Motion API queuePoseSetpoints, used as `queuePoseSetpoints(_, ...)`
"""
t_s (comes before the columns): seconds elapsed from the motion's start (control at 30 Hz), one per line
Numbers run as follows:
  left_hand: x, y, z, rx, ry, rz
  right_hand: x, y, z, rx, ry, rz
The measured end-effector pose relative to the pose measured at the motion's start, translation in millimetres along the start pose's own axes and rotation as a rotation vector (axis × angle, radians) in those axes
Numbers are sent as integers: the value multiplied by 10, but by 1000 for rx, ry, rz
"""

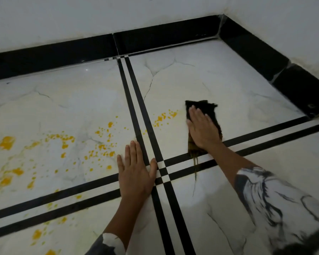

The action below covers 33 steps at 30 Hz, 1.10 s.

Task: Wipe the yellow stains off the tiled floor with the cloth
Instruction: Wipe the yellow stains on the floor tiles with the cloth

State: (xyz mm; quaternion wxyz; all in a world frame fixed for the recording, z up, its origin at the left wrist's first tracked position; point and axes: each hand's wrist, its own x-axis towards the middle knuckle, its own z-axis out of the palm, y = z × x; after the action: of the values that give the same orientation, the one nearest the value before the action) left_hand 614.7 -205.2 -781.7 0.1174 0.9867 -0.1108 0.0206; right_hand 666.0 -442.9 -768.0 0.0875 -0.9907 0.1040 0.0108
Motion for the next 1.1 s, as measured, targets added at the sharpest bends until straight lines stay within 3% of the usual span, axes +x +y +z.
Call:
queuePoseSetpoints(0.07,5,-8,18,-4,11,5,202,-64,27,28,8,184)
queuePoseSetpoints(0.13,-4,-2,22,-4,14,9,335,-139,43,25,-3,203)
queuePoseSetpoints(0.2,7,0,17,-10,17,13,416,-249,37,22,-24,55)
queuePoseSetpoints(0.3,8,2,-2,-22,0,14,302,-469,60,-58,-90,-403)
queuePoseSetpoints(0.37,-9,8,-11,-29,-4,14,267,-397,39,-67,-139,-575)
queuePoseSetpoints(0.4,-9,12,-9,-30,-2,9,318,-319,13,-82,-148,-543)
queuePoseSetpoints(0.53,23,-7,48,-10,30,13,566,-345,32,-59,-37,-135)
queuePoseSetpoints(0.6,19,-31,69,5,23,11,416,-617,99,-45,-62,-209)
queuePoseSetpoints(0.7,28,-20,62,9,47,5,27,-743,177,-33,-98,-507)
queuePoseSetpoints(0.77,38,-16,61,-6,28,3,-33,-657,192,-1,-97,-461)
queuePoseSetpoints(0.9,19,-12,22,-26,-9,-10,-311,-741,244,43,-17,-184)
queuePoseSetpoints(1.0,-2,19,-1,-50,-8,-46,-774,-830,271,6,-61,-305)
queuePoseSetpoints(1.1,-19,7,-24,-56,-4,-46,-668,-732,199,-22,-44,-392)
